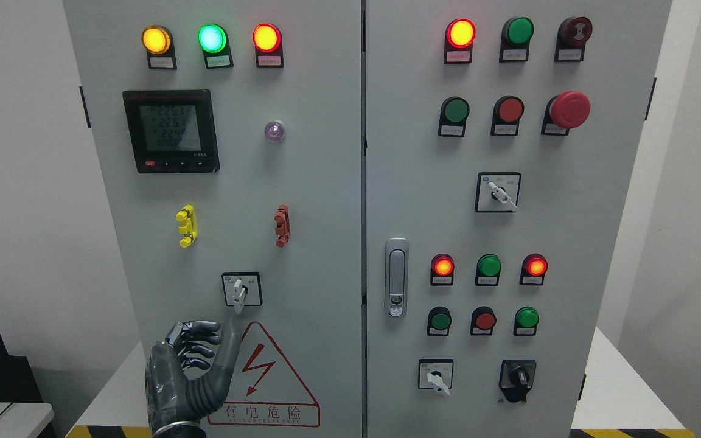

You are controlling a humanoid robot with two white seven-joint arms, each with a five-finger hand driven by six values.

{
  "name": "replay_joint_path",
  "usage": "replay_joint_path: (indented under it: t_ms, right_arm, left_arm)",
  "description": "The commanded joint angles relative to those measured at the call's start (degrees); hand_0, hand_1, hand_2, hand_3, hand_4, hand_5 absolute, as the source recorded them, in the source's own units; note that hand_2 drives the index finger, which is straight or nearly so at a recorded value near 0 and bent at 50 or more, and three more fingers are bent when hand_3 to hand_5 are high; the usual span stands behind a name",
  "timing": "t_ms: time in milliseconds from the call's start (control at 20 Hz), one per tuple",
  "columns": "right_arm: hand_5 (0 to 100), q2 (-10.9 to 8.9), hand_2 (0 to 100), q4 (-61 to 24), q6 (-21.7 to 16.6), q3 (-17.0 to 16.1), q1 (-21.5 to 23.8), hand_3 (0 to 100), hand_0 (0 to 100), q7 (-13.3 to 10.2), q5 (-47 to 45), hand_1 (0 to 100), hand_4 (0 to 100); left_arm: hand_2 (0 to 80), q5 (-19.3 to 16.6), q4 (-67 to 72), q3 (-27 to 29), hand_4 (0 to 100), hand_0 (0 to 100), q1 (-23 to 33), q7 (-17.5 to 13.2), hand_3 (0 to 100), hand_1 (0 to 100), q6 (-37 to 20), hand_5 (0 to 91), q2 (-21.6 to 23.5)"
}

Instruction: Turn on light switch 1

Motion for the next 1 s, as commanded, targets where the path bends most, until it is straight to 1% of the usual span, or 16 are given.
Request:
replay_joint_path:
  t_ms: [0,100,251,551,952]
  right_arm:
    - [0,0.05,0,0.0,0.0,0.97,0.0,0,12,-0.02,-1.41,39,0]
    - [0,-0.04,0,0.0,0.0,0.97,0.0,0,12,-0.02,-1.41,39,0]
    - [0,0.05,0,0.0,0.0,0.97,0.0,0,12,-0.02,-1.41,39,0]
    - [0,-0.04,0,0.0,0.0,0.97,0.0,0,12,-0.02,-1.41,39,0]
    - [0,-0.04,0,0.0,0.0,0.97,0.0,0,12,-0.02,-1.41,39,0]
  left_arm:
    - [50.1,-0.01,2.22,-0.38,72,16,-1.74,0.08,67,47,0.13,63.6,-1.04]
    - [49.9,-0.01,2.57,-0.38,72,15,-2.53,0.25,67,47,0.31,63.6,-1.13]
    - [49.6,-0.01,2.84,-0.38,72,15,-3.49,0.87,67,50,2.33,63.6,-1.3]
    - [49.5,-0.01,2.93,-0.38,71,15,-3.58,0.96,67,53,2.33,63.9,-1.3]
    - [49.5,0.25,3.28,-0.38,72,15,-4.37,0.96,68,54,2.5,64.4,-1.39]
